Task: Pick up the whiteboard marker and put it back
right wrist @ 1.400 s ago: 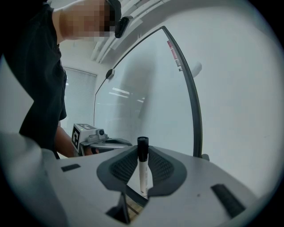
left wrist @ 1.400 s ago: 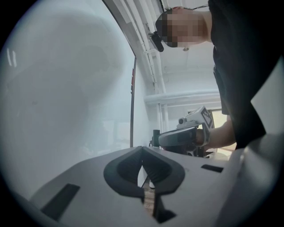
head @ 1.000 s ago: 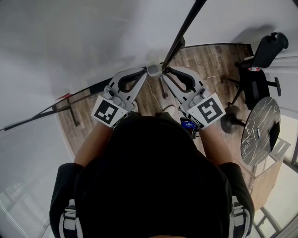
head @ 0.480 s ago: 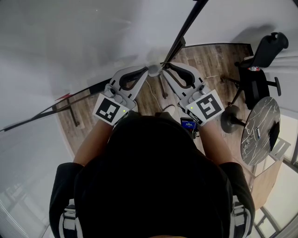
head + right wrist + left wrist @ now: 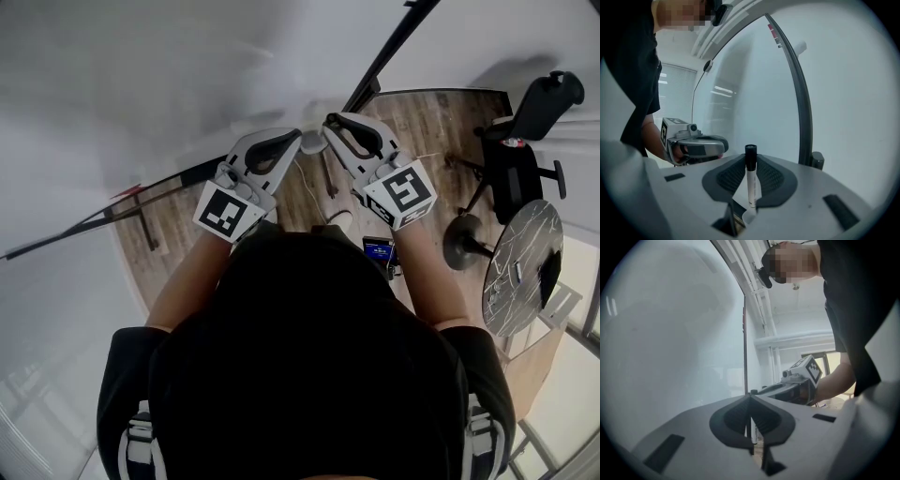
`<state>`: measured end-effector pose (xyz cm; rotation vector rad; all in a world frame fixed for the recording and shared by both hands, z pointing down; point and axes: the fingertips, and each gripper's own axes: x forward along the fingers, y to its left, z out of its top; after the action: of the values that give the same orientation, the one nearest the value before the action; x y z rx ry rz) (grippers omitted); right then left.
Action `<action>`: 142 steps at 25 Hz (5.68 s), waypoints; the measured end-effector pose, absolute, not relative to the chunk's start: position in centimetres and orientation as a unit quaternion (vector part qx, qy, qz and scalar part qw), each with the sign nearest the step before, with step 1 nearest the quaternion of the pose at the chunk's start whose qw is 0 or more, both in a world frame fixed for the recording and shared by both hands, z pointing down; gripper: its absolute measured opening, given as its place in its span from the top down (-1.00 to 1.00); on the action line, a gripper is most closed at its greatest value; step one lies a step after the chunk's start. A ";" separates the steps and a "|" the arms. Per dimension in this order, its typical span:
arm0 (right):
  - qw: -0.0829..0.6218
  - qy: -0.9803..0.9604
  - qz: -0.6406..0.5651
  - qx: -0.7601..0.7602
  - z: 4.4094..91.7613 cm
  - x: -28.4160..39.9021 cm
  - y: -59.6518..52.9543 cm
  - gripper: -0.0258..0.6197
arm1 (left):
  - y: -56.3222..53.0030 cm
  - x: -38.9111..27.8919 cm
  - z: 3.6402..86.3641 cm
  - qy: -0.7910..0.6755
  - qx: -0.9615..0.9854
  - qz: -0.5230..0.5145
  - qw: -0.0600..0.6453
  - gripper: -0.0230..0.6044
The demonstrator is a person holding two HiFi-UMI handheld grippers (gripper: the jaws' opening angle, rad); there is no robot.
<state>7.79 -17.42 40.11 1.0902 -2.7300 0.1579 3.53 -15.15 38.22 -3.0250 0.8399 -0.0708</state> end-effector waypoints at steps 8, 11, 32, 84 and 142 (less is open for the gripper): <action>0.120 -0.921 0.055 0.366 43.0 7.0 -18.4 0.70 | -15.5 3.3 40.0 0.269 -0.963 -0.023 -0.009 0.92; 0.132 -0.919 0.060 0.367 44.6 6.8 -18.6 0.71 | -15.6 3.2 40.1 0.271 -0.962 -0.023 -0.006 0.92; 0.200 -0.900 0.120 0.369 55.8 6.6 -19.6 0.70 | -15.2 2.5 41.7 0.284 -0.958 -0.030 -0.009 0.92; 0.161 -0.880 0.158 0.417 52.2 8.8 -19.6 0.58 | -13.9 1.8 41.5 0.291 -0.956 -0.032 -0.014 0.92; 0.035 -0.922 0.040 0.385 38.1 9.9 -10.5 0.92 | -11.4 5.4 39.2 0.253 -0.967 -0.024 -0.004 0.92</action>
<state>9.89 -10.47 38.06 1.1816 -2.8316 0.1243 5.43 -11.35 39.19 -3.0463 0.7983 -0.0770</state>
